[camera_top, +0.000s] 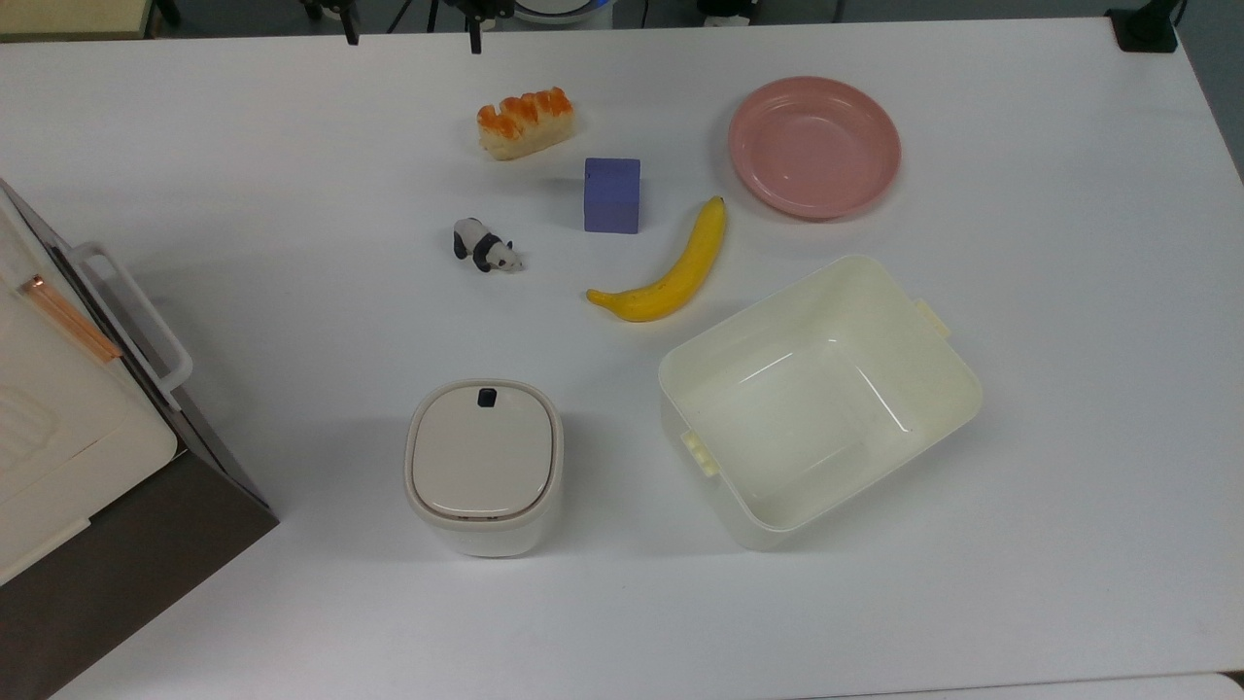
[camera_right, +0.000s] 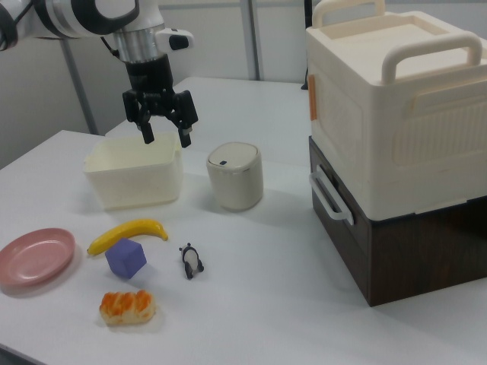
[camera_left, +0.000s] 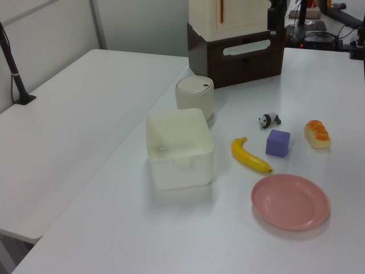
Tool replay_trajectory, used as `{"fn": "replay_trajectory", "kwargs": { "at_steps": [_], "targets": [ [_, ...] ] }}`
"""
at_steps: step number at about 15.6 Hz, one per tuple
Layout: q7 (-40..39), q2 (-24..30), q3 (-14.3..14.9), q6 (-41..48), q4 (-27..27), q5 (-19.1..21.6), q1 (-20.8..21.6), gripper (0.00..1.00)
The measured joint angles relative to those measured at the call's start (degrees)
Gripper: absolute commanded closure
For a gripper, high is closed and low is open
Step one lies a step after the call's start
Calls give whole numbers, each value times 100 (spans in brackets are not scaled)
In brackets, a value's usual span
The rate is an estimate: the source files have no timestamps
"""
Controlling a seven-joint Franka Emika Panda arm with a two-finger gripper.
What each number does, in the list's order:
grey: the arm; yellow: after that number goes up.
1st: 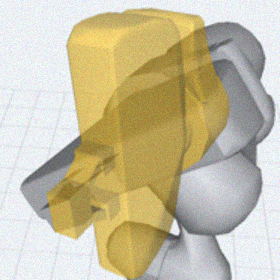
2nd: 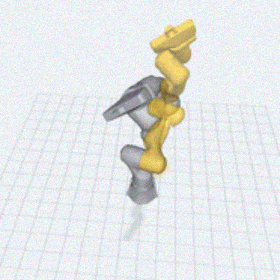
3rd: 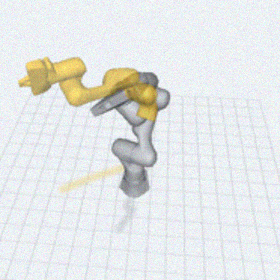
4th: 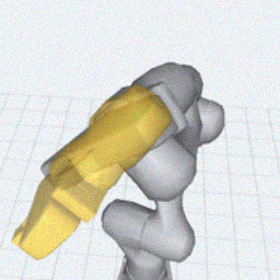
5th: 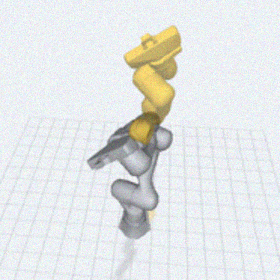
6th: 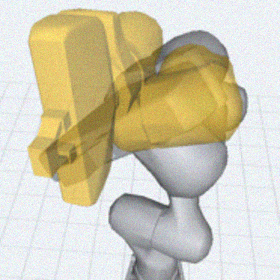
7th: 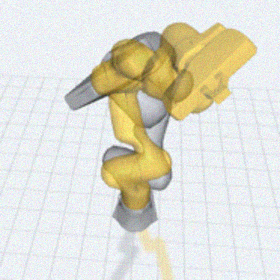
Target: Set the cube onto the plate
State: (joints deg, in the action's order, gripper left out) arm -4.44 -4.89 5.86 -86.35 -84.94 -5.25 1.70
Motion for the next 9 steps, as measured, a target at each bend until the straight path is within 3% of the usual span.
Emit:
{"fn": "replay_trajectory", "kwargs": {
  "at_steps": [9],
  "targets": [
    [-36, -7, -27, 98, -3, 2, 53, 0]
  ]
}}
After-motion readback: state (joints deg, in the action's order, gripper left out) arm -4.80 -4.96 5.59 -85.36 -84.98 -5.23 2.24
